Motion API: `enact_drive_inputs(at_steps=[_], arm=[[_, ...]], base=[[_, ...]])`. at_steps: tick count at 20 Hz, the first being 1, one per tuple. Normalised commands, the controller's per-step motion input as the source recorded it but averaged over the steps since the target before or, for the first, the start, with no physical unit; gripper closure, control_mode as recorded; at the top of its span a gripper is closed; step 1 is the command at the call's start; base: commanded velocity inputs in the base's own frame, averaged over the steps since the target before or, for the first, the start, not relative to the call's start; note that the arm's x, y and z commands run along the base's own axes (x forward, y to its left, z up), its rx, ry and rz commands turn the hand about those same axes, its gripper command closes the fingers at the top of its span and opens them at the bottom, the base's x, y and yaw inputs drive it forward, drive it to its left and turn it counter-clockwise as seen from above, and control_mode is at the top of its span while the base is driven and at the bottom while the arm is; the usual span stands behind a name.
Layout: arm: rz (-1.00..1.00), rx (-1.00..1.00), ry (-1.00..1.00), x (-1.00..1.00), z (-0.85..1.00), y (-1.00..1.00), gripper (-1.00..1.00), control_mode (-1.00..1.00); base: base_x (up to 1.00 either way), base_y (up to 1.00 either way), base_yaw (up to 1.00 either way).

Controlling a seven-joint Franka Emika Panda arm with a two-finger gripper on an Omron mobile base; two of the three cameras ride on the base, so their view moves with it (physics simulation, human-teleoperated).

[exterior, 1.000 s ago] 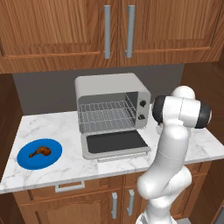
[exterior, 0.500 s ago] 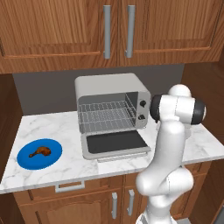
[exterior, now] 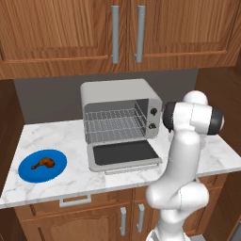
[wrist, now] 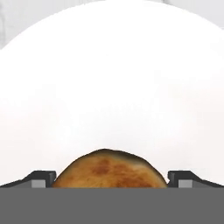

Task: Open the toaster oven door. Place the bread on the top rack in the toaster oven and place the chicken drumstick on the bottom rack.

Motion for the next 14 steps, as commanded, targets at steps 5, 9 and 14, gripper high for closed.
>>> enact_drive_inputs(at_steps=[5, 9, 14], arm=[[0.05, 0.00, -0.02, -0.63, 0.62, 0.15, 1.00, -1.00], [0.11, -0.01, -0.01, -0.65, 0.76, 0.70, 1.00, -1.00], [0.19, -0.04, 0.00, -0.65, 0.73, 0.99, 1.00, -1.00]], base=[[0.00, 0.00, 0.00], [0.00, 0.00, 0.00], [0.00, 0.00, 0.00]])
